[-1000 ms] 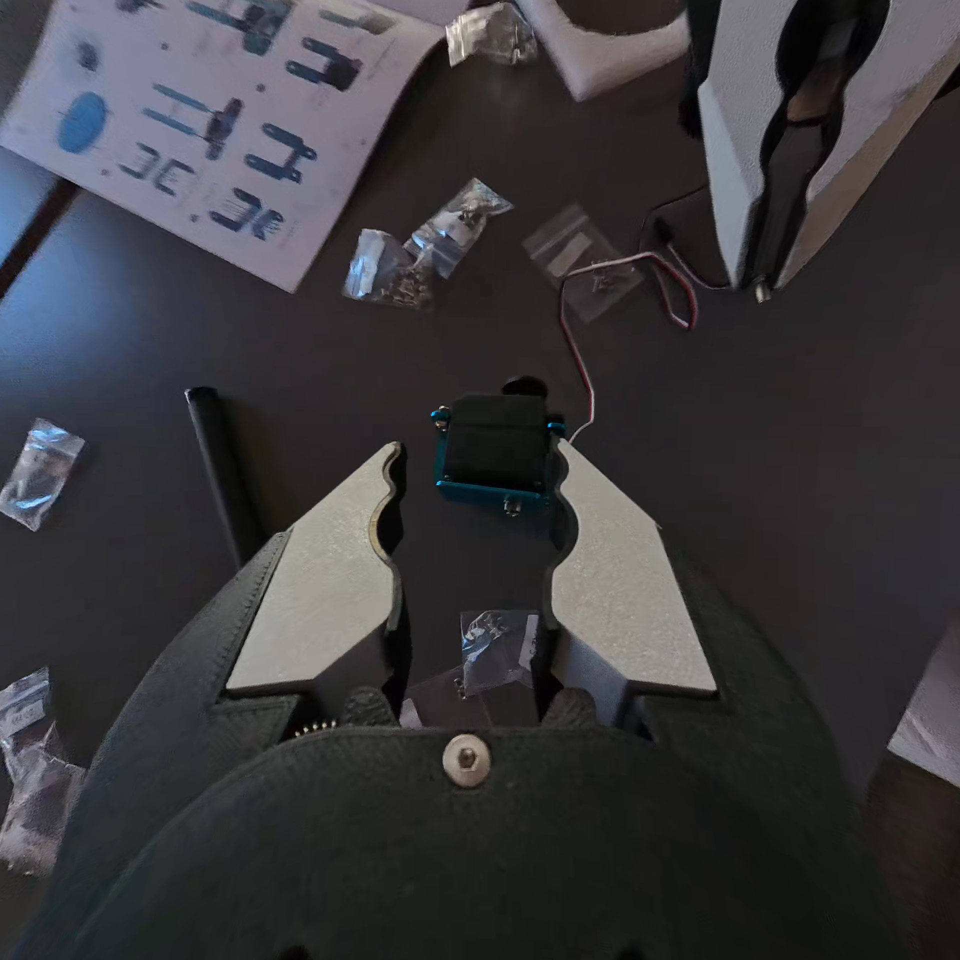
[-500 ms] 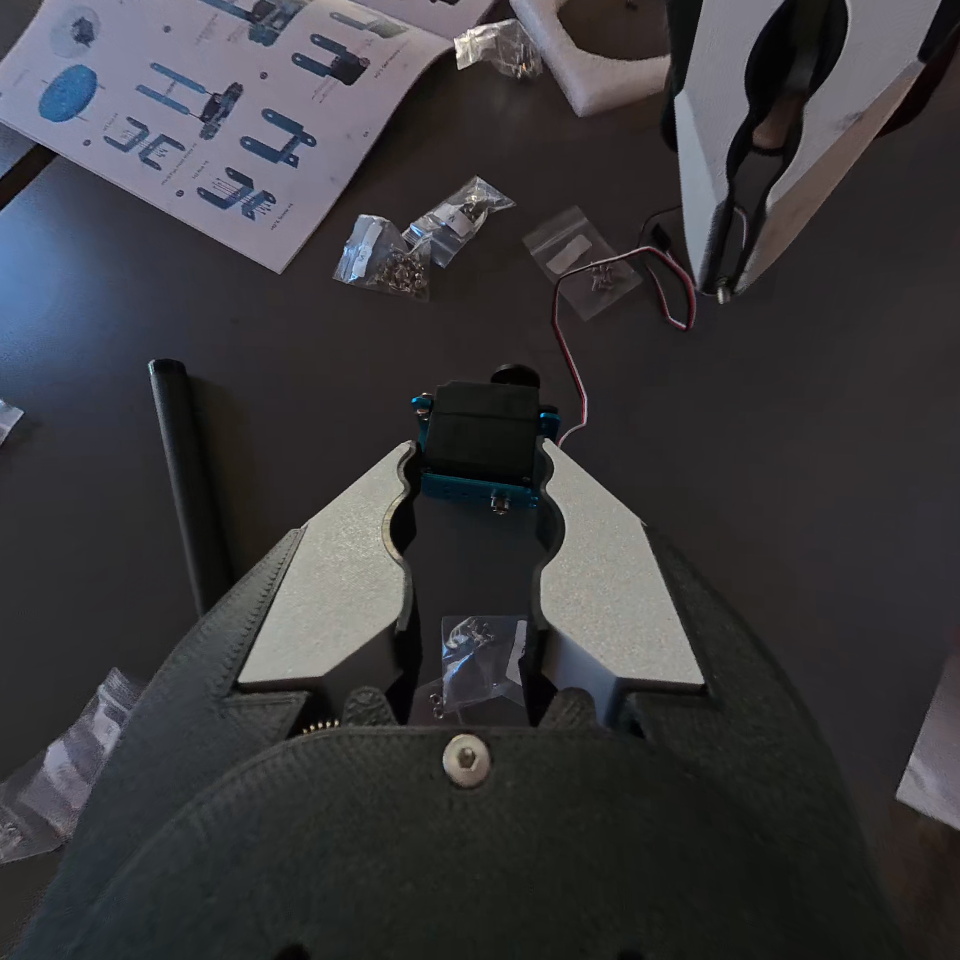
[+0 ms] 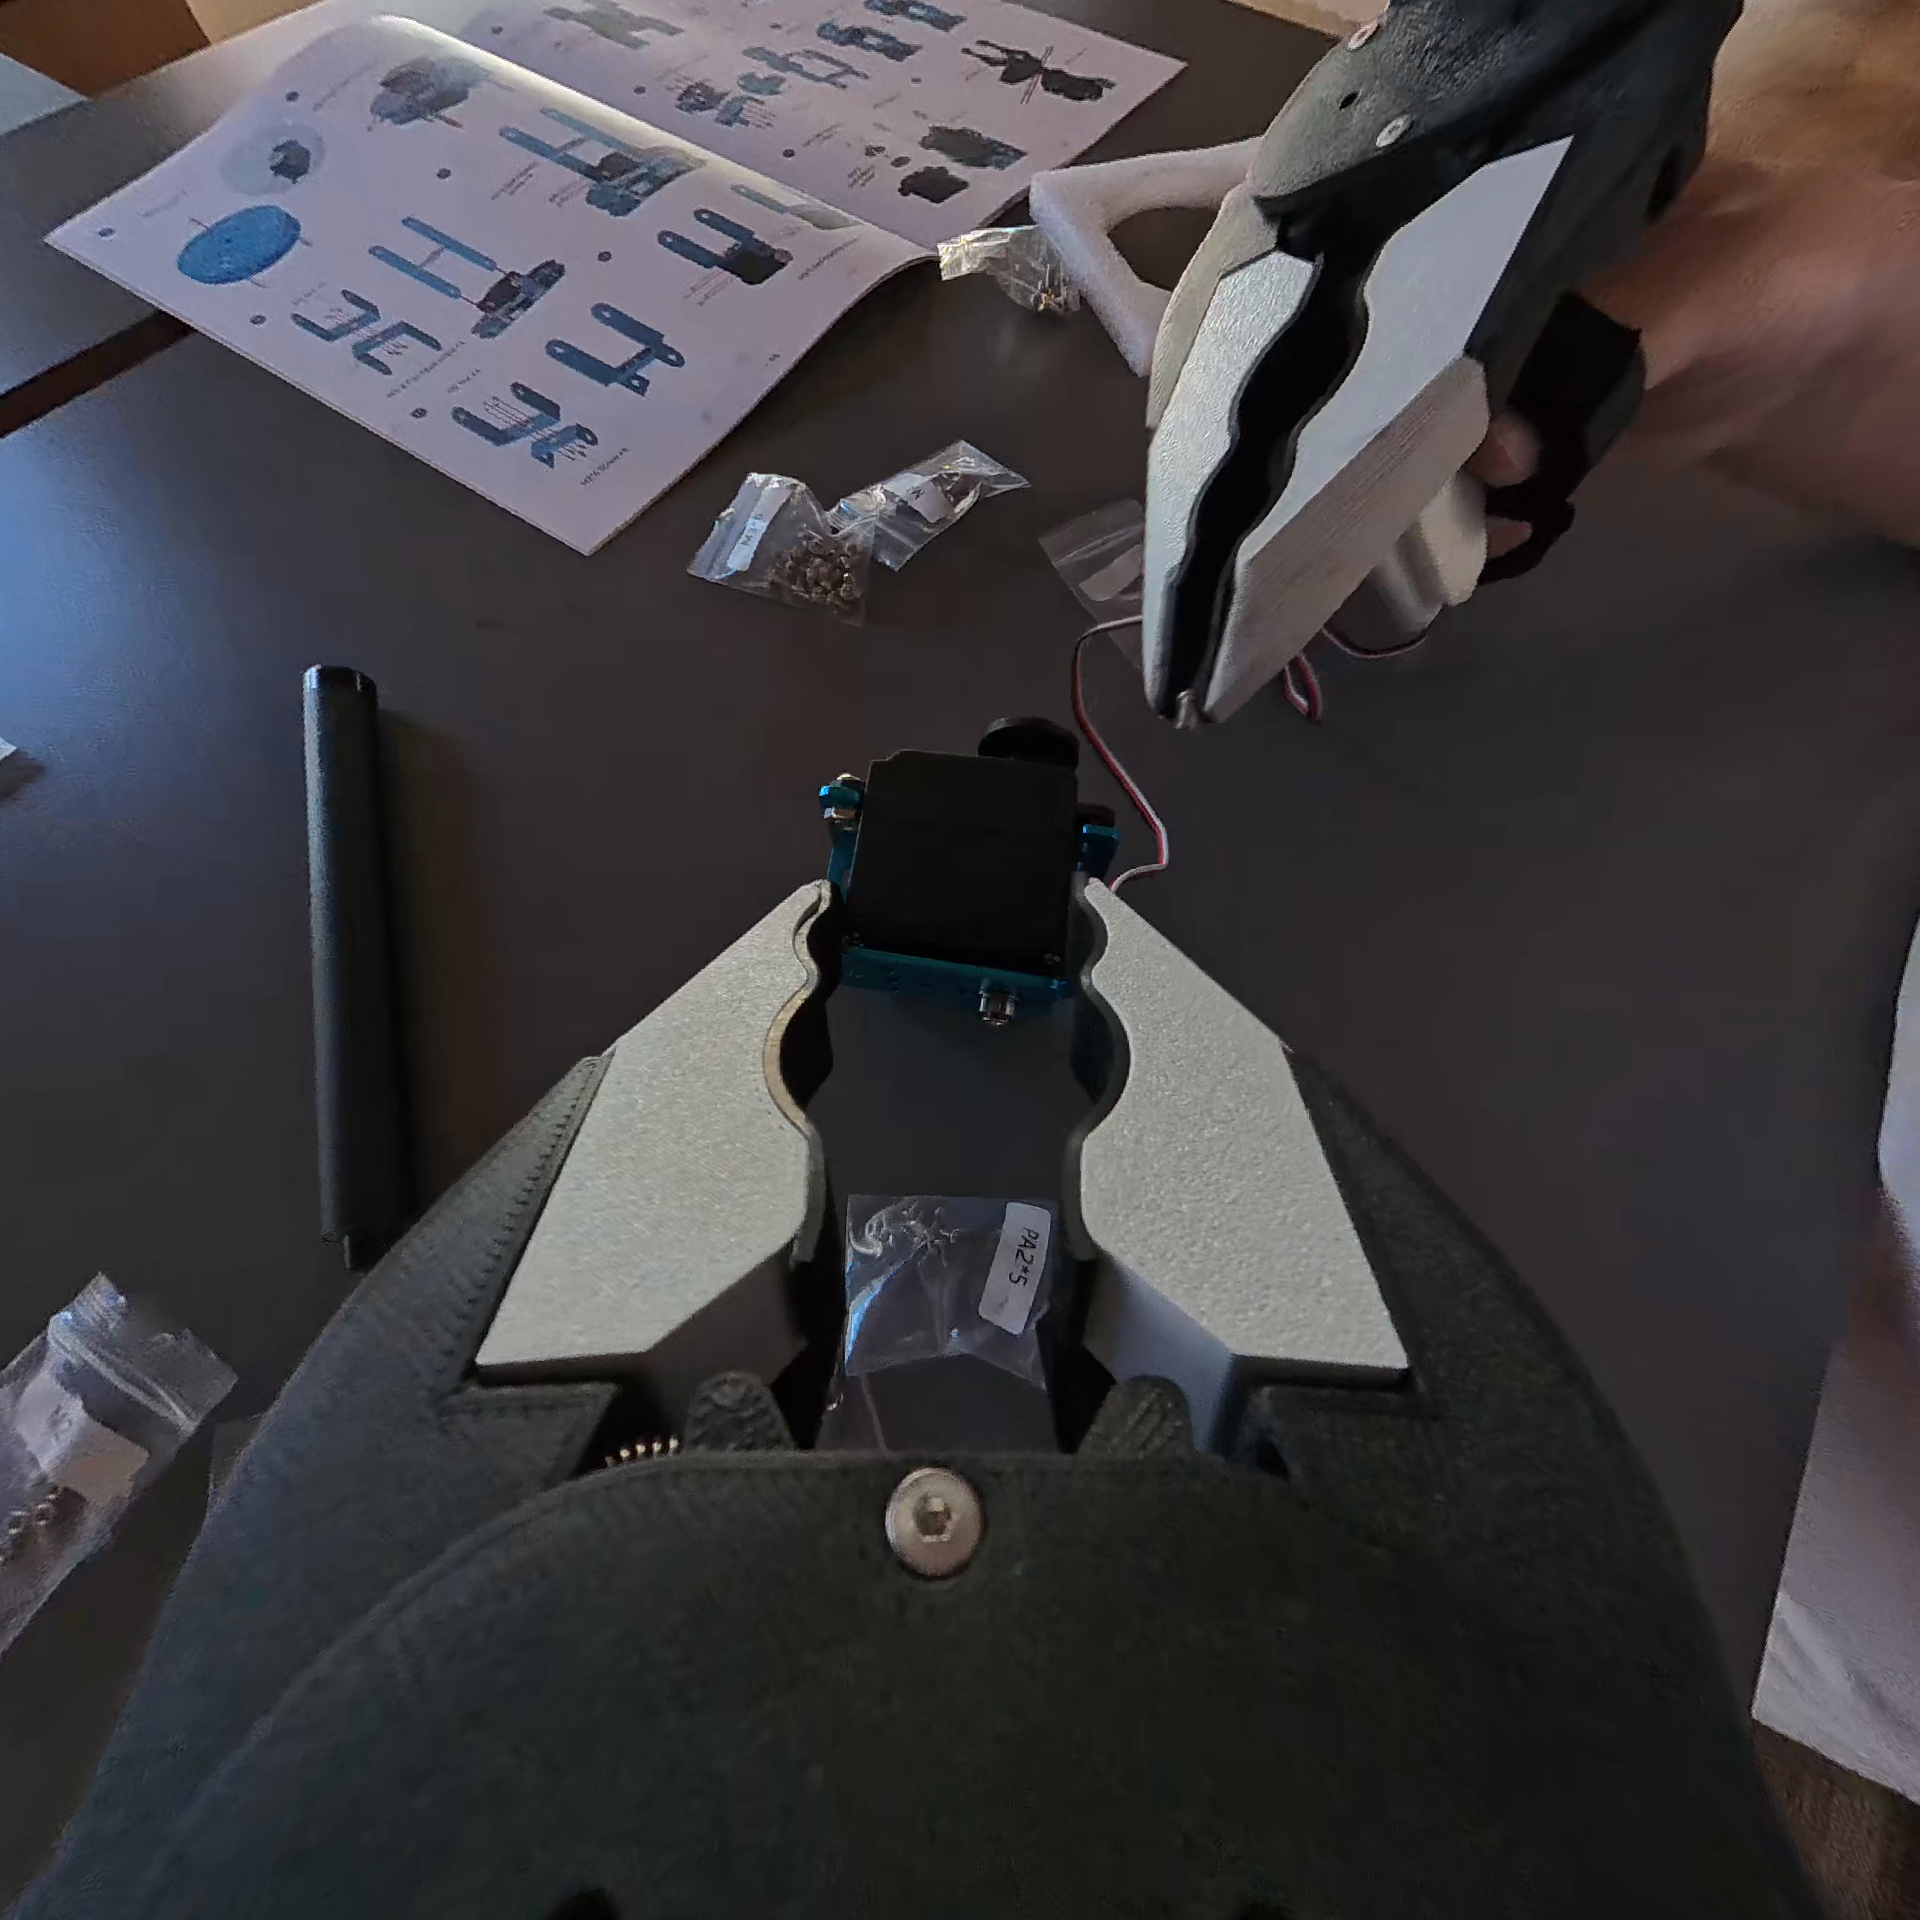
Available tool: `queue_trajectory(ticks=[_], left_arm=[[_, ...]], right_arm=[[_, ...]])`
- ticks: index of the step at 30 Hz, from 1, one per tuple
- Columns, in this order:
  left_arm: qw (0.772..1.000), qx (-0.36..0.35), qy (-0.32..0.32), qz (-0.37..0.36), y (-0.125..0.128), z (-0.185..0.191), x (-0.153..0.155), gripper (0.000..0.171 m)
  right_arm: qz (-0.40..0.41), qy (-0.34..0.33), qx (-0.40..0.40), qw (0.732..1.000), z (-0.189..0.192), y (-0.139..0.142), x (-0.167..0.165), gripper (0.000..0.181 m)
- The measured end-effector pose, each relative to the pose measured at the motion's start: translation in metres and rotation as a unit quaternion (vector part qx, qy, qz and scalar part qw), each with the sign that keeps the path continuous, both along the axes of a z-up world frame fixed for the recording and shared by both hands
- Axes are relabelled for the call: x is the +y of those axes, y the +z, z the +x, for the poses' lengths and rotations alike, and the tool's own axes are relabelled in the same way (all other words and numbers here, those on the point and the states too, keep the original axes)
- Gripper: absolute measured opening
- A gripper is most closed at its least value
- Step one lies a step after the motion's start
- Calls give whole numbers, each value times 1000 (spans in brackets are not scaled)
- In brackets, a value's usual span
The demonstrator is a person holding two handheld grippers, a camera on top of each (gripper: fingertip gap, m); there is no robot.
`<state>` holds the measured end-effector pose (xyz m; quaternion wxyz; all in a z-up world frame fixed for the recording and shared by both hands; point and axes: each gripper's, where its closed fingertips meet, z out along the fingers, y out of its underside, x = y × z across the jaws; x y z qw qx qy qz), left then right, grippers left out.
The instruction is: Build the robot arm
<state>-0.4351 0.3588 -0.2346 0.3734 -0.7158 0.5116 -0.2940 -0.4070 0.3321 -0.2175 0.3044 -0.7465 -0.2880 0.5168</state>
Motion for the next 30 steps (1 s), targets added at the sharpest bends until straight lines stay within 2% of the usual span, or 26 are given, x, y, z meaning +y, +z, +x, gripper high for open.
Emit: queue_trajectory(ticks=[9,22,26,30], left_arm=[[999,-33,-9,-5,0,-6,-1,44],[999,-36,-11,0,-2,-8,-1,43],[999,-44,-7,2,-1,-9,-1,43],[999,-45,-10,1,-2,-8,-2,43]], right_arm=[[16,-19,-28,999,-16,-7,8,5],[10,-42,-68,997,-22,-13,9,5],[68,-63,-122,988,-22,-13,10,4],[184,-70,-194,961,-22,-11,10,5]])
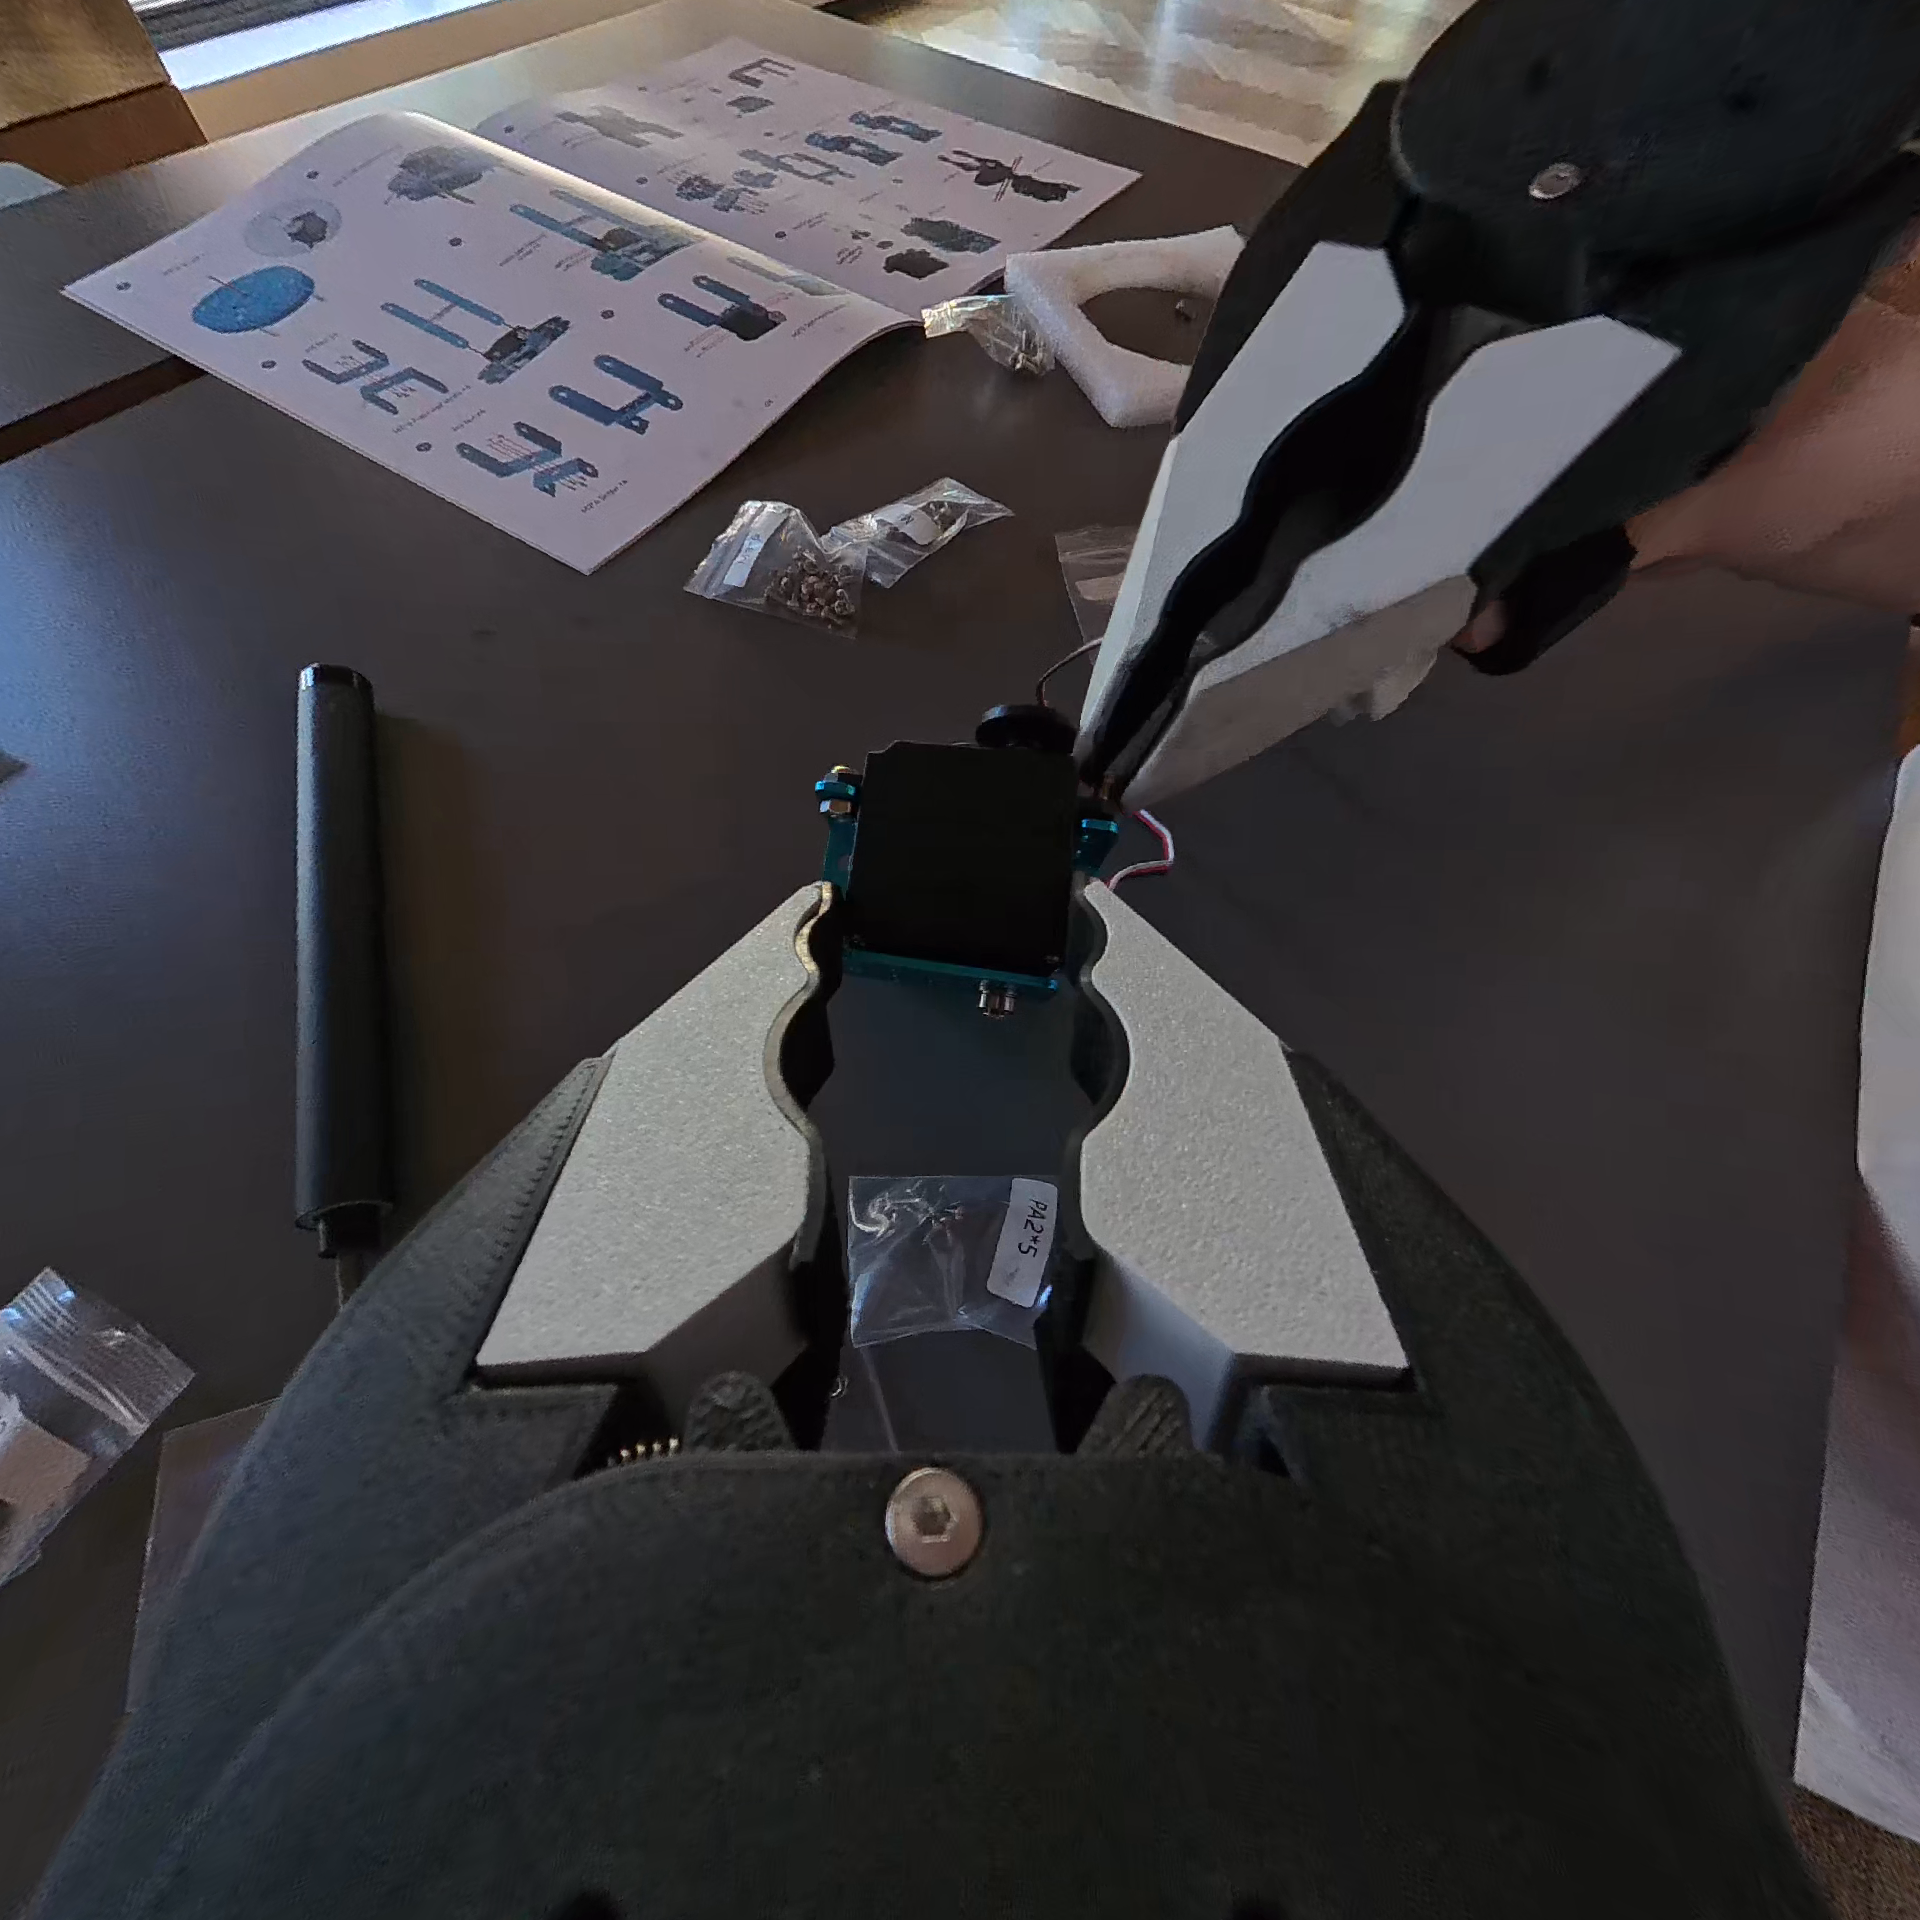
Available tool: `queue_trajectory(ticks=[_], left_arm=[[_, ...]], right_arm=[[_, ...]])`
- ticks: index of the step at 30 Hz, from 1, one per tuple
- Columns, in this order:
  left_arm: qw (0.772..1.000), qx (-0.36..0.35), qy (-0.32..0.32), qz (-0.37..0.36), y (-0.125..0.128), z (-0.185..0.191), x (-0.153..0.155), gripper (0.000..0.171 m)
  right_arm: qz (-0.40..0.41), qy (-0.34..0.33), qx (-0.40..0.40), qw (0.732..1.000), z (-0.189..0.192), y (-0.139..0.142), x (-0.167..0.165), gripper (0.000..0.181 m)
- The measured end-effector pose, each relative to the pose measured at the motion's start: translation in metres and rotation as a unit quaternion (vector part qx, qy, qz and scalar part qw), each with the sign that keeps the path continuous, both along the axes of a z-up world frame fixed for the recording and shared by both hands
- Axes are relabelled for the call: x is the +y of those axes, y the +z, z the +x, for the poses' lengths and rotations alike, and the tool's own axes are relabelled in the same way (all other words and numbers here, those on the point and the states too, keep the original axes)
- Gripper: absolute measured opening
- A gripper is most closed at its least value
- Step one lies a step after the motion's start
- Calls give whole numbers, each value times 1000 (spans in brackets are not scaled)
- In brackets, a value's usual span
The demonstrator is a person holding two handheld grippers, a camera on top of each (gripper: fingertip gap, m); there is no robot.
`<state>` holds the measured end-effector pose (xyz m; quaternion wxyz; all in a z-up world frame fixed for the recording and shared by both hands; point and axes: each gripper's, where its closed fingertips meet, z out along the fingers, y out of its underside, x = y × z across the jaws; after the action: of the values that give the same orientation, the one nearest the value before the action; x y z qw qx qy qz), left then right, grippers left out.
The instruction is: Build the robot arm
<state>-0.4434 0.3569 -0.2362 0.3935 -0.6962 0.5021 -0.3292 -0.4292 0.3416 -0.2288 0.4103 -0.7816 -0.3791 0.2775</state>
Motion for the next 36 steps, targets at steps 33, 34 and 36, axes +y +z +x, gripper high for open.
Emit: queue_trajectory(ticks=[33,34,36], left_arm=[[1000,-9,6,-6,-3,-1,0,43],[1000,-9,6,-5,-2,-1,0,43],[1000,-7,7,-4,-3,0,0,43]], right_arm=[[171,-22,-84,981,-13,-9,-14,49],[179,-27,-91,979,-13,-10,-15,52],[193,-31,-101,975,-14,-10,-15,56]])
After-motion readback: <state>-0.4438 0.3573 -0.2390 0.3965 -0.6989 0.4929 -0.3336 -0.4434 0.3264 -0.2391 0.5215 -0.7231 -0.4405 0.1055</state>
